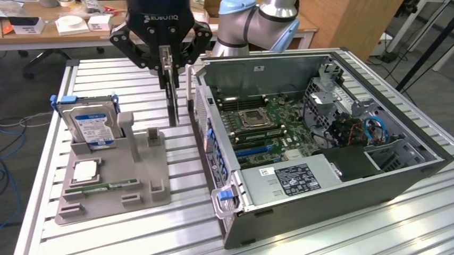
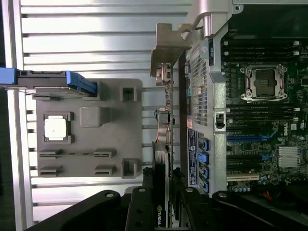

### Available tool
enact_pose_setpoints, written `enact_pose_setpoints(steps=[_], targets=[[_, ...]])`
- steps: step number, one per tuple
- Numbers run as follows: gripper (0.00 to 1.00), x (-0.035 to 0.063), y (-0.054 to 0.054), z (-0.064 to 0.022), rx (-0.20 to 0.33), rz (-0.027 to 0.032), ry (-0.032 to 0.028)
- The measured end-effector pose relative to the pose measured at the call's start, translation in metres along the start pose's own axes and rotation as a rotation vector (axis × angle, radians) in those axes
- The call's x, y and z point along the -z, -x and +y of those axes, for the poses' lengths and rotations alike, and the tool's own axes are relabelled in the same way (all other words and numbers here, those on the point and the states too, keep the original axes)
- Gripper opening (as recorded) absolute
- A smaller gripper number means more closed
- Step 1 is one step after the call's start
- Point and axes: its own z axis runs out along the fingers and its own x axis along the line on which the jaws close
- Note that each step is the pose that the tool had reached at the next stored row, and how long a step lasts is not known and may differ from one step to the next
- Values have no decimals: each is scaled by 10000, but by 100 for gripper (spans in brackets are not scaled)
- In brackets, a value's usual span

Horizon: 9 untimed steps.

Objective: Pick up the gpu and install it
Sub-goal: 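Pick up the gpu and move the gpu toward the slot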

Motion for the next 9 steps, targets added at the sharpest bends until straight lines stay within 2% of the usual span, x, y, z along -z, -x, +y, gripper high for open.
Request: enact_pose_setpoints(steps=[4, 7, 9], targets=[[26, -2, 54, 11, 1, 1, -1], [26, -7, 198, 29, 1, 1, -2], [26, -9, 248, 32, 1, 1, -1]])
